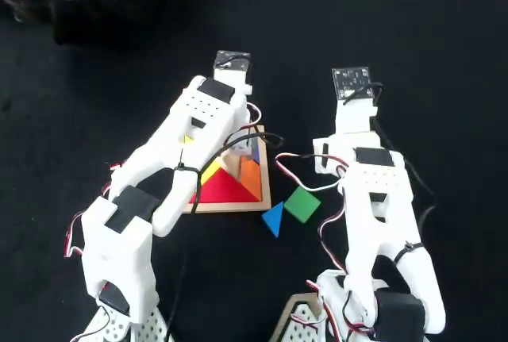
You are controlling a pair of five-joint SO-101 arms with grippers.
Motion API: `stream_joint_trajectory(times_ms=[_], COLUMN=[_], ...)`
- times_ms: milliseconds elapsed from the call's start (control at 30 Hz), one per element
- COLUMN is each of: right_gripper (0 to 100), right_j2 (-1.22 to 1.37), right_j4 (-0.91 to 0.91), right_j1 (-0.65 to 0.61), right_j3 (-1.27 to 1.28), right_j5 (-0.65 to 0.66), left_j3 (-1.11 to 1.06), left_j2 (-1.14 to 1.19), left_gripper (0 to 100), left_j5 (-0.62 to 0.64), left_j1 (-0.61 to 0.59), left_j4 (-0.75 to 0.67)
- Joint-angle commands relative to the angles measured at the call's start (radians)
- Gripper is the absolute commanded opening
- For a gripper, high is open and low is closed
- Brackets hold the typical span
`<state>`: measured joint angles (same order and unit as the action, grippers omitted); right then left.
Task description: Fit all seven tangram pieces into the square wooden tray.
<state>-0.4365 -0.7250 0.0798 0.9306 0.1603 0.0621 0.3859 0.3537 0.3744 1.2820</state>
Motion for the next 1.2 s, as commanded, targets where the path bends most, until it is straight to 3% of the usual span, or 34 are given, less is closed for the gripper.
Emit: stream_joint_trajectory(times_ms=[0, 367, 733, 1167], right_gripper=[1.1, 1.1, 1.1, 1.1], right_j2=[-0.03, -0.03, -0.03, -0.03], right_j4=[0.017, 0.017, 0.017, 0.017], right_j1=[0.014, 0.014, -0.025, -0.023], right_j3=[-0.036, -0.036, -0.036, -0.036], right_j5=[-0.008, -0.008, -0.006, -0.006], left_j3=[0.025, 0.041, -0.018, -0.041], left_j2=[-0.012, -0.008, 0.028, 0.025], left_gripper=[33, 32, 32, 32], left_j5=[0.029, -0.012, 0.028, 0.029], left_j1=[-0.004, -0.105, 0.024, 0.019], left_j4=[0.005, -0.084, -0.1, -0.101])
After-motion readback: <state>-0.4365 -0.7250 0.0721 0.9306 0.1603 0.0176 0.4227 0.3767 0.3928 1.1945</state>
